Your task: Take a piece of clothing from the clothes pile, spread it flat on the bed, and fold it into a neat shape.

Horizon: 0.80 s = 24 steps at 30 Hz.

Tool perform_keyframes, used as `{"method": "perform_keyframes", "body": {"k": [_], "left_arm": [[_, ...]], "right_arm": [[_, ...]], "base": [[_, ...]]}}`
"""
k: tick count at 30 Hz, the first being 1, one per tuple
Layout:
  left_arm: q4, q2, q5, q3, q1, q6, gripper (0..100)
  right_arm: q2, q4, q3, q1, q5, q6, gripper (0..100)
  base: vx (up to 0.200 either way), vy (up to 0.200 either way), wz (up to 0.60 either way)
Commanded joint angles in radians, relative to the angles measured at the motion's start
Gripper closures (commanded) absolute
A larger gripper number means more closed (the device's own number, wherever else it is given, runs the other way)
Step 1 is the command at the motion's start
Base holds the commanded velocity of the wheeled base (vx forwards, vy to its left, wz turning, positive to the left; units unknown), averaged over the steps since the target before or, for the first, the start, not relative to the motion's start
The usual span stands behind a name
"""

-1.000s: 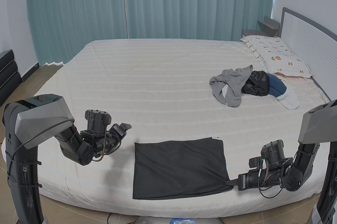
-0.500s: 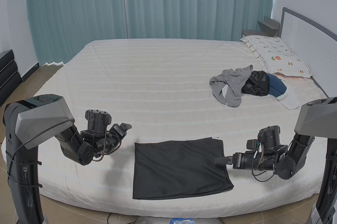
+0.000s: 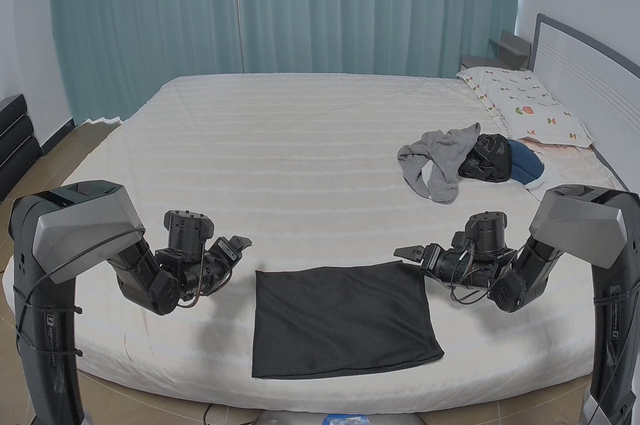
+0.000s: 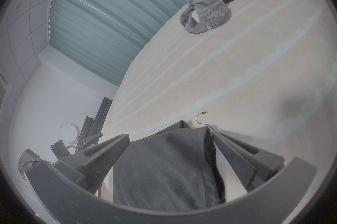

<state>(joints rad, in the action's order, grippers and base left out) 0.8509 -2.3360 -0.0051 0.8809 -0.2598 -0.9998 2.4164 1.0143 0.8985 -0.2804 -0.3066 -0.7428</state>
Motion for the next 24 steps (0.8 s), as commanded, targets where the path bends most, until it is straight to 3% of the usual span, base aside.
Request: {"method": "perform_keyframes", "body": {"k": [1,3,4,24], "left_arm": [[0.001,-0.005,0.001,0.000,-0.001,0.000,0],[0.001,-0.005,0.001,0.000,-0.001,0.000,0],[0.001,-0.005,-0.001,0.000,-0.001,0.000,0],[0.001,-0.005,0.001,0.000,-0.001,0.000,0]], "right_arm": [[0.026,0.003,0.011,0.004,-0.002,0.000,0],[0.026,0.003,0.011,0.004,0.000,0.000,0],[0.026,0.003,0.011,0.004,0.000,-0.001,100],[0.029,0.004,0.017,0.060,0.000,-0.001,100]], "base": [[0.000,0.000,0.00],[0.000,0.000,0.00],[0.000,0.000,0.00],[0.000,0.000,0.00]]}}
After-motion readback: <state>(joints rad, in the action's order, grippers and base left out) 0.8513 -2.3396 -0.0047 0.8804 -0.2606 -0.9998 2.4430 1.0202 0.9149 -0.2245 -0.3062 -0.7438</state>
